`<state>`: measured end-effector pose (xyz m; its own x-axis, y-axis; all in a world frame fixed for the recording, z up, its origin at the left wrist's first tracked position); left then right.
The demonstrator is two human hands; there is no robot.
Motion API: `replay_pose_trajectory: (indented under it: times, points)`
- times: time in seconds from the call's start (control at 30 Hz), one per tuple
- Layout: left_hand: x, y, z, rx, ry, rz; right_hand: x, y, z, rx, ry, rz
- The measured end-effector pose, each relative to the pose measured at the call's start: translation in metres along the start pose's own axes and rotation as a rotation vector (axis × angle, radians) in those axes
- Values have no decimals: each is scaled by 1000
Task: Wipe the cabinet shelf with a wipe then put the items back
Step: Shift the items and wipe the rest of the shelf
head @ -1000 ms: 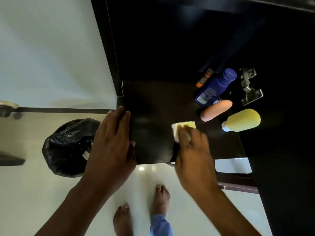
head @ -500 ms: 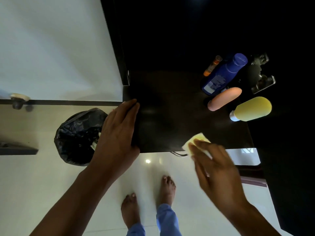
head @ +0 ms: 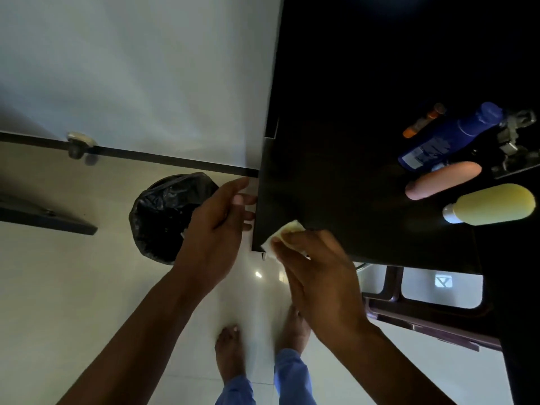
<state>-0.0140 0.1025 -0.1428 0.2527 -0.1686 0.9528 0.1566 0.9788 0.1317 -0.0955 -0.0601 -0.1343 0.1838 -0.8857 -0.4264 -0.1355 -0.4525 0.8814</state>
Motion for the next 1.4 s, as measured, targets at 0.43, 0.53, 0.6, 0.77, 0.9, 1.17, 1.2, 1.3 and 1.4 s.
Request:
replay_pose_trajectory:
  times: [0.43,0.53,0.6,0.77,0.9,1.17,1.2,1.3,1.4]
  points:
    - [-5,11,-3,-49,154,336,-7,-9,-80,-4,41,90]
    - [-8,12,-7,-41,174,350,9,-8,-118,107,-3,120]
    - [-9,13,-8,-36,186,368,20,-8,-139,154,-31,99]
    - [-13,15,-11,-12,212,412,25,-11,-165,131,-24,133]
    - [-19,18,-10,10,223,401,15,-8,-158,160,-20,127]
    - [-52,71,0,283,372,358,-81,-46,-121,-20,34,-172]
    - [-55,81,3,335,399,365,-92,-58,-119,-71,-7,-197]
    - [-69,113,12,489,465,385,-115,-104,-119,-225,-107,-200]
    - [-78,141,21,574,489,351,-124,-154,-129,-286,-136,-130]
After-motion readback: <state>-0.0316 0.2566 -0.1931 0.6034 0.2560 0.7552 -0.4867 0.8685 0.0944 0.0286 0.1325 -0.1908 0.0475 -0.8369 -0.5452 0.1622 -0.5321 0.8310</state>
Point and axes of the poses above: each hand's wrist, its own z-axis away from the middle knuckle, its own y-axis out of the back of the hand, x = y × z, the point moved 5 cm from there along -z, towards the middle knuckle, and after that the axes turned 5 degrees about z, right-handed, at the moved point
